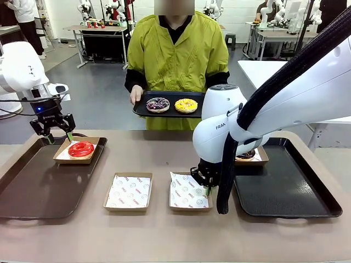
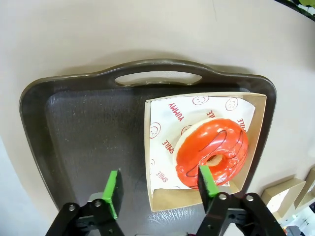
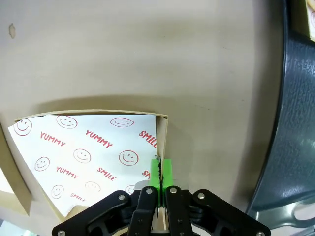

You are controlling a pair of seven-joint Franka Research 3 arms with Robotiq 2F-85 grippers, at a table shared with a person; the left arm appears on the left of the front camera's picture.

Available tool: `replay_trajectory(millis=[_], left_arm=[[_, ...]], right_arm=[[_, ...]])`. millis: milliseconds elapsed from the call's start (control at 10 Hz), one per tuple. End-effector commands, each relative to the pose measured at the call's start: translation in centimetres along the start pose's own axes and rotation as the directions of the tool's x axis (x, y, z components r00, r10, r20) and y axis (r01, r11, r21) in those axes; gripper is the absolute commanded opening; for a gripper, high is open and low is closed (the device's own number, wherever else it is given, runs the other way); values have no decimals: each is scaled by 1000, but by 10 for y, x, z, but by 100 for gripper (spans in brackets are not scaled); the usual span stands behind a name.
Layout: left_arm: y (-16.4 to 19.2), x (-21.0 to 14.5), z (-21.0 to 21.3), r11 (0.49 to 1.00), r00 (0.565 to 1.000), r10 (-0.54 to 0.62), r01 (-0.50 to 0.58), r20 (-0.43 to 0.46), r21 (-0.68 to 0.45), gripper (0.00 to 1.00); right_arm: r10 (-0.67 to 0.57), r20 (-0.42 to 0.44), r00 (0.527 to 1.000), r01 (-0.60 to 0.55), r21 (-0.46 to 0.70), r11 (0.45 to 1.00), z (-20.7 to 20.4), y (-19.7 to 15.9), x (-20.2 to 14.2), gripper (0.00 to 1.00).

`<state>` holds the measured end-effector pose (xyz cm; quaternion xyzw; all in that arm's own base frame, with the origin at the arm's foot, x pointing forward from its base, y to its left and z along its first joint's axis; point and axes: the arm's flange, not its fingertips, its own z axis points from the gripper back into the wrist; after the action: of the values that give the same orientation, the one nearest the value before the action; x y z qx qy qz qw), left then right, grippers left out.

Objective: Individually package the donuts and arrange them on the tray.
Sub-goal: Place the picked Paper togo box on the Handle tray while simultaneously picking up another Paper togo box from the table with the other hand.

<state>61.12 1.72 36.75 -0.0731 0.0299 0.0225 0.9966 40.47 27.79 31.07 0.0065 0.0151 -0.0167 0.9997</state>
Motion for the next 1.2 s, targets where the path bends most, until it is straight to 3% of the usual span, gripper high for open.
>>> replay_trajectory(millis=[0, 400, 600, 900, 1100], left_arm=[[1, 4, 2, 1000, 1000, 6, -6, -9, -15, 100], [3, -3, 8, 999, 1000, -3, 2, -7, -48, 100], [5, -34, 31, 988, 998, -60, 61, 12, -140, 100], [46, -117, 90, 898, 980, -71, 145, 187, -416, 100], [80, -163, 107, 799, 960, -45, 200, 275, -568, 100]], right_arm=[[-27, 27, 999, 29, -45, 999, -1, 5, -1, 0], [-36, 27, 999, 37, -31, 999, 5, 4, 2, 0], [-10, 20, 1000, 10, 40, 999, 34, -5, 13, 0], [19, 46, 999, -23, 97, 995, 121, -19, 44, 0], [38, 30, 999, -41, 80, 996, 168, -15, 72, 0]])
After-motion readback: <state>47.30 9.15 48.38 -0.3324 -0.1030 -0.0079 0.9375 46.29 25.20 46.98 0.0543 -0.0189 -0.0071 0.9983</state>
